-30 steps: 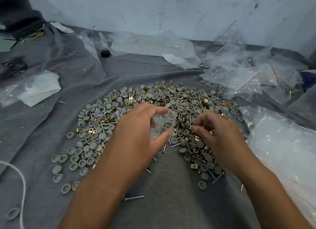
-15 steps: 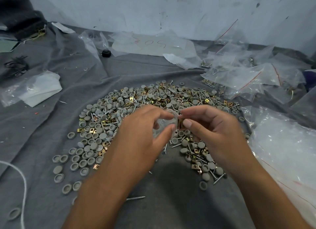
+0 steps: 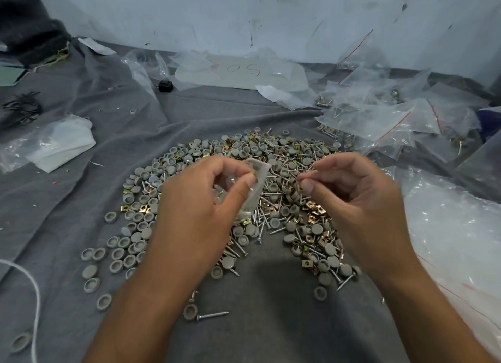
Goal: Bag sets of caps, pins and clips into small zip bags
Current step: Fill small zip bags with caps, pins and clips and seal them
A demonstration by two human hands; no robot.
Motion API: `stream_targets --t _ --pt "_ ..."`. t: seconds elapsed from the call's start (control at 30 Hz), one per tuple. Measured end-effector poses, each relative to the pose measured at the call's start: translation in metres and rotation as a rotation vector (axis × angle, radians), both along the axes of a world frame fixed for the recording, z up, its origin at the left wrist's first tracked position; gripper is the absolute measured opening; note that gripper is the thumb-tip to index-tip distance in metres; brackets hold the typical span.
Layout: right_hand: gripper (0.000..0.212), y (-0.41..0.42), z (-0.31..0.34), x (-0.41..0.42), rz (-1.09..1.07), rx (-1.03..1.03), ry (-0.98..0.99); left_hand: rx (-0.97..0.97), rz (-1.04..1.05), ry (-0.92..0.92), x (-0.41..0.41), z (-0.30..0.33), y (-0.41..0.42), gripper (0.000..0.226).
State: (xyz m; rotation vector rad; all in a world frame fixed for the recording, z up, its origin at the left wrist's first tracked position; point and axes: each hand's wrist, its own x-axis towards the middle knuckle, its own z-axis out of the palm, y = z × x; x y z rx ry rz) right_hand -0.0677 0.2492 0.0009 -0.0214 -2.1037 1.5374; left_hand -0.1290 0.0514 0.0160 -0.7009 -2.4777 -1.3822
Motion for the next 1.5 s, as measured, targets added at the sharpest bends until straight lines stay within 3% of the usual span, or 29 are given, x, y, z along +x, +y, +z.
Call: stream_targets --t 0.33,0.57,0.73,0.83,0.9,1.0,1.13,1.23,1.5 --pt "0.027 0.009 -0.009 0.0 -0.128 0.368 -0.179 -0.049 0.016 -0.023 0.0 0.002 -0.006 0.007" --pt "0.021 0.007 -0.011 -0.001 -0.162 0.389 -0.17 -0.073 0.04 0.008 0.001 0.005 -0.005 0.018" --pt "0.024 -0.003 -0.008 -0.003 -0.08 0.407 -0.069 -0.07 -0.045 0.06 0.004 0.008 -0.005 0.013" --pt "0.033 -0.01 -0.005 -0.005 0.001 0.339 -0.034 -0.202 -0.142 0.132 0.006 0.011 -0.005 0.033" --pt "0.029 -0.015 -0.002 -0.007 0.032 0.311 0.006 -0.238 -0.164 0.229 0.005 0.011 -0.005 0.036" --pt "0.011 -0.021 0.007 -0.008 0.038 0.134 0.112 -0.062 -0.114 0.3 0.005 0.012 -0.006 0.028" --pt "0.007 -0.02 0.013 -0.001 0.058 -0.076 0.17 0.249 -0.09 0.11 0.003 0.013 -0.01 0.035" --pt "0.012 -0.016 0.011 0.003 0.034 -0.069 0.114 0.294 -0.115 -0.013 0.0 0.01 -0.011 0.036" --pt "0.019 -0.011 0.008 0.003 0.035 -0.064 0.035 0.437 -0.156 -0.114 -0.007 0.003 -0.001 0.027"
